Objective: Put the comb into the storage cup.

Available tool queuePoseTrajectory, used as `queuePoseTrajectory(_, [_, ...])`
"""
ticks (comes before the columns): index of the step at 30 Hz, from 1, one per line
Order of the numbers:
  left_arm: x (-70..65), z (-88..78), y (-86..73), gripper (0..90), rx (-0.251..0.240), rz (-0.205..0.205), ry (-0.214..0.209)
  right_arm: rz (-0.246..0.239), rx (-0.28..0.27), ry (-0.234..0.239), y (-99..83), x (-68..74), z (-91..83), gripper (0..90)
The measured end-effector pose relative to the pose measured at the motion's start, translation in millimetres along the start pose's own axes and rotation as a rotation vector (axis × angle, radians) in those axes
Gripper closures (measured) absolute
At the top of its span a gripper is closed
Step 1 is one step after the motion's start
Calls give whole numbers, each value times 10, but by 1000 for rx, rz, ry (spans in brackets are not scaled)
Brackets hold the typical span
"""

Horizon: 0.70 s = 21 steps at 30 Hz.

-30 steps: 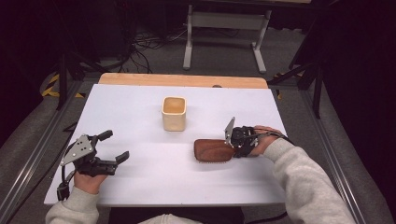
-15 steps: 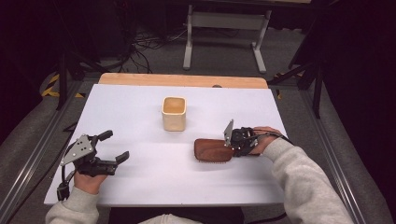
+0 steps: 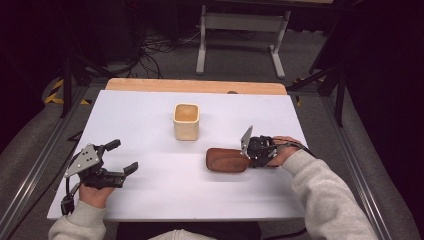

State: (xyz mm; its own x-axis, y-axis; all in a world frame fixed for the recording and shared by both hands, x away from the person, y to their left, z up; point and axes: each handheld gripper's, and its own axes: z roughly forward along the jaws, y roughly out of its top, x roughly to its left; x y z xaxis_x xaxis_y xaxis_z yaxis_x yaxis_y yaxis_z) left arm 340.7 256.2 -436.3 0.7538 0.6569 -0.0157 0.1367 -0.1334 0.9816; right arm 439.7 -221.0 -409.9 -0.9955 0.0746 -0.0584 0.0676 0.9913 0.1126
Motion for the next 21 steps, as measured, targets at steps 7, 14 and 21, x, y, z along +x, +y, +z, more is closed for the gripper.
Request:
queuePoseTrajectory(7, [-3,1,-1,24,1,-3,0,5,-89,-20,-9,40,-108,732])
queuePoseTrajectory(14, [-4,0,1,24,-1,-2,-1,11,-179,-61,4,80,-269,732])
queuePoseTrajectory(21, [-3,0,1,23,1,-3,-2,3,-276,-113,13,145,-432,732])
